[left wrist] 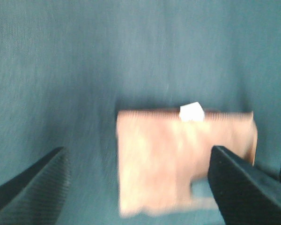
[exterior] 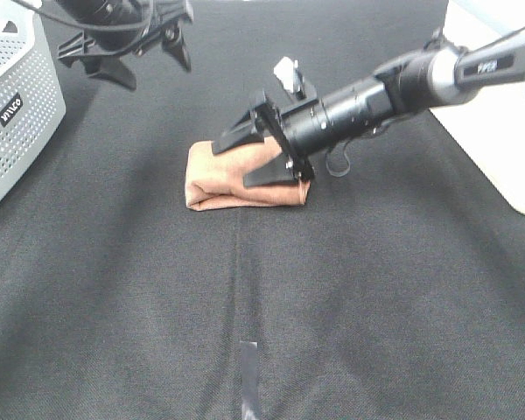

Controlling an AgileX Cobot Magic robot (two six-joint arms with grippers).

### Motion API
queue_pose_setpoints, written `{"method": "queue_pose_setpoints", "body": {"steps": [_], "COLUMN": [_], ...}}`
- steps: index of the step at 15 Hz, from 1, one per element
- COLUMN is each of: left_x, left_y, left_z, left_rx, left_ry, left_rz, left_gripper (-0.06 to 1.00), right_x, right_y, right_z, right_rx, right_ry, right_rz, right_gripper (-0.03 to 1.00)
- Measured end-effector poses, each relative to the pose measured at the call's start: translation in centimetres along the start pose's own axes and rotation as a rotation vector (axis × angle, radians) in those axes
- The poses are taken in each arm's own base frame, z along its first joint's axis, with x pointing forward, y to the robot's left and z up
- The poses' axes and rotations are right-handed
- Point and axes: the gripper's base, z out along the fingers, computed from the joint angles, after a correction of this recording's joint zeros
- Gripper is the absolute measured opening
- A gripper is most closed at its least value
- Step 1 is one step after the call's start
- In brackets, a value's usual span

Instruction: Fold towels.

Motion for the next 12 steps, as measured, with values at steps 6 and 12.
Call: {"method": "queue_pose_setpoints", "body": {"steps": [6,12], "left_x": [0.2,0.9], "left_y": [-0.7,0.0], "left_z": [-7.6,-15.3], "left_rx": [-0.100,-0.304], "left_ry": [0.023,-0.034], "left_rz": [0.147,0.268], "left_gripper": [0.77,0.77], "right_x": [-0.1,1.8], "right_y": [7.4,13.2], "right_z": [-4.6,-12.0], "right_rx": [0.123,0.634], "right_ry": [0.154,0.101], "right_rz": [-0.153,-0.093], "right_gripper": [0.78,0.78]}}
